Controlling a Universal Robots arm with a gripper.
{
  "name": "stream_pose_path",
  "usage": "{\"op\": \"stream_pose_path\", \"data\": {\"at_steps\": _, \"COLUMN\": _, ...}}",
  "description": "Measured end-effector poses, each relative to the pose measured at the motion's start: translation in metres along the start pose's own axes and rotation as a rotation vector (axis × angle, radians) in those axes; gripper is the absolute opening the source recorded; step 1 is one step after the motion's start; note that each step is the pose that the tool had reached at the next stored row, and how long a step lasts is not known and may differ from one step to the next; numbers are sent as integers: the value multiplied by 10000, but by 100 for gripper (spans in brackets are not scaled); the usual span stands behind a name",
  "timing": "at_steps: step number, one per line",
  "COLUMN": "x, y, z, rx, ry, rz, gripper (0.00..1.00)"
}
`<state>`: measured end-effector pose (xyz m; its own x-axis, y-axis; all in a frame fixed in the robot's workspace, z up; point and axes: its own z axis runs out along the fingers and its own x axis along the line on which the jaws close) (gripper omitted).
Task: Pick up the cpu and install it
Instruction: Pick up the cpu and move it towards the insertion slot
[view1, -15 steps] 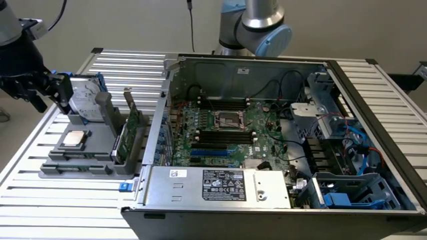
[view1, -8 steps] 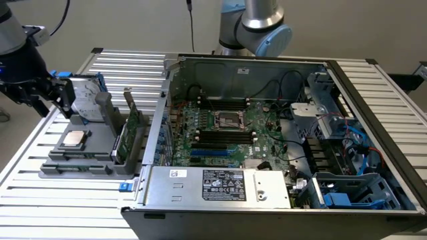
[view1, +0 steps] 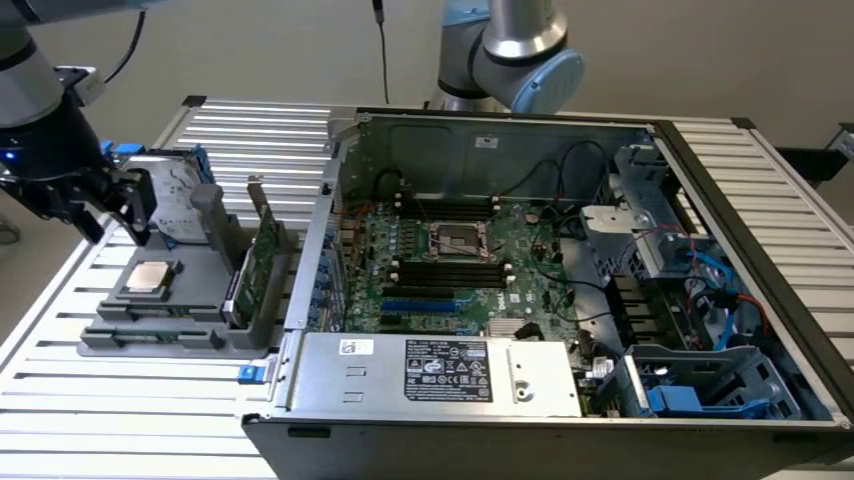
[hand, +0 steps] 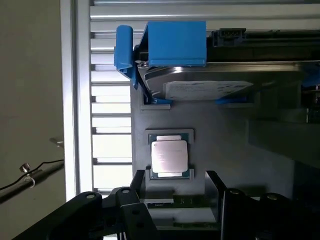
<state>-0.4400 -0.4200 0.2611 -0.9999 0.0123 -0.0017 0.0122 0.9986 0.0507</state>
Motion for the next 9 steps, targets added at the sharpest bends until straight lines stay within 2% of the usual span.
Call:
{"op": "stream_pose_path", "data": {"at_steps": 6, "x": -15, "y": -7, "z": 109, "rx": -1, "ry": 15, "rz": -199, "gripper": 60}}
{"op": "stream_pose_path", "data": {"at_steps": 9, "x": -34, "y": -10, "z": 164, "rx": 0, "ry": 43, "rz": -226, "gripper": 60}}
